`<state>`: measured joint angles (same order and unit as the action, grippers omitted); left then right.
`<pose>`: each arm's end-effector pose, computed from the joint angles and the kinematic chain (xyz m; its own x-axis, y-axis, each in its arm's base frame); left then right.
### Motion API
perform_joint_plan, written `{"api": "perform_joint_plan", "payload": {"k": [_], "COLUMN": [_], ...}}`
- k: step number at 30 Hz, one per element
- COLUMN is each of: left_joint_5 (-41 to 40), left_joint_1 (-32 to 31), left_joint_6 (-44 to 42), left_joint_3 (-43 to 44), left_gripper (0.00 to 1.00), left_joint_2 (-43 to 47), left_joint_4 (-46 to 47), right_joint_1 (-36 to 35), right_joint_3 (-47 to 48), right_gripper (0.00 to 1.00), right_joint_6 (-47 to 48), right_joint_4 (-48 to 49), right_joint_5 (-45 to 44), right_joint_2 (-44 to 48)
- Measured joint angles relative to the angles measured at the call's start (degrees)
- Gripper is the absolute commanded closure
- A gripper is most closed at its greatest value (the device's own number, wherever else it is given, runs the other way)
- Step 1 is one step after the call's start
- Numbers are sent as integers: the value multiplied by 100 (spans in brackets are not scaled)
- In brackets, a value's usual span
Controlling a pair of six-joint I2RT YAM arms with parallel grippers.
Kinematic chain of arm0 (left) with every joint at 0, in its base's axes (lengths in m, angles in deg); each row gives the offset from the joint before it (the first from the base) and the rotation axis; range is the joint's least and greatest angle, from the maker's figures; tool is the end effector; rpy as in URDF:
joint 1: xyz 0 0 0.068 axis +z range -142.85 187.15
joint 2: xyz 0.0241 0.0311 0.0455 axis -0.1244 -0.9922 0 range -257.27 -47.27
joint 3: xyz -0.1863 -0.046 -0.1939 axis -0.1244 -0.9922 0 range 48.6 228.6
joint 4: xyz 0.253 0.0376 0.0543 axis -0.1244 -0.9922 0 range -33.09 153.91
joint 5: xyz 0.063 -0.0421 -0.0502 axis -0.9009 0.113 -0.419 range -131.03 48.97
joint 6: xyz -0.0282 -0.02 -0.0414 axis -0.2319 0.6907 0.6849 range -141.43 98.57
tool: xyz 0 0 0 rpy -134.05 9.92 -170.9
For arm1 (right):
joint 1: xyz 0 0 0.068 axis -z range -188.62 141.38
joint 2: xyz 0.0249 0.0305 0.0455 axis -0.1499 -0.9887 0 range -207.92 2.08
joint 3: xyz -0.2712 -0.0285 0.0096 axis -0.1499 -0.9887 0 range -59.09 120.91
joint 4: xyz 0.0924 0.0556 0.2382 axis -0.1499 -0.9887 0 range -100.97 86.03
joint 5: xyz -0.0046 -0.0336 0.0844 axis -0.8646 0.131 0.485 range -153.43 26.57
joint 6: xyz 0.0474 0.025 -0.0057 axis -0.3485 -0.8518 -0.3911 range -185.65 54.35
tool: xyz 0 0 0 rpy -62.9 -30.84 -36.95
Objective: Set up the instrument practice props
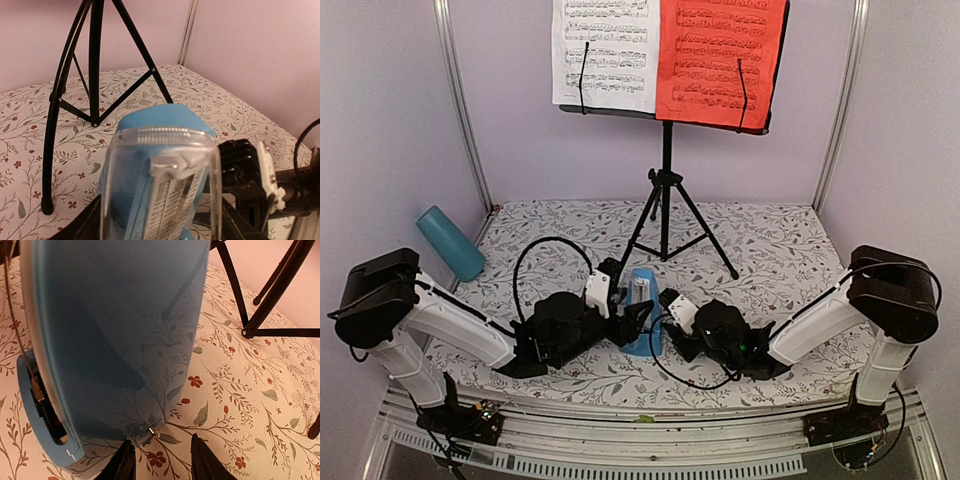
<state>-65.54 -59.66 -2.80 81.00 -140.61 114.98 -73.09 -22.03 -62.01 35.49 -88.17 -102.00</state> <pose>0.1363 -0.2807 0.1738 -0.2796 -0.0854 -0.9563 0.6185 0.7458 -0.2474 0.1555 0.2909 0.1183 -0.1572 -0.4627 -0.8725 -0.6710 0.6983 -0.2494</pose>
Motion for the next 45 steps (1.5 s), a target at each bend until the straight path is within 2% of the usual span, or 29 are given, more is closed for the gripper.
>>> {"api": "perform_joint_plan", "payload": {"k": [7,14,21,25,30,34,36,45], "left_joint_5": [20,48,-229,-236,116,527,638,837], "left_joint_1": [-9,-13,57,437,1362,2052,2243,2599], "left_joint_6": [50,291,1056,1683,2070,2052,1965,1530], "left_joint_3": [0,0,181,413,474,608,772,1633], "left_gripper": [100,100,100,100,100,100,97,86], "left_joint_2": [452,1283,1954,2205,2127,1672,1366,0], "left_joint_4": [-540,-1327,-3185,-4468,-5488,-5969,-6161,-6419], "right_joint_1": [-2,15,48,155,348,448,479,586], "right_joint_3": [-76,-120,-120,-120,-120,-120,-125,-332], "right_gripper": [34,16,0,1,1,1,1,1], "right_joint_6": [-378,-802,-1152,-1394,-1652,-1766,-1788,-1805], "right_joint_4": [-555,-909,-1434,-1661,-1725,-1788,-1814,-1867], "right_joint_5": [149,330,431,487,678,820,881,1043], "right_joint_2": [772,1545,1961,2380,2752,2868,2929,3309]}}
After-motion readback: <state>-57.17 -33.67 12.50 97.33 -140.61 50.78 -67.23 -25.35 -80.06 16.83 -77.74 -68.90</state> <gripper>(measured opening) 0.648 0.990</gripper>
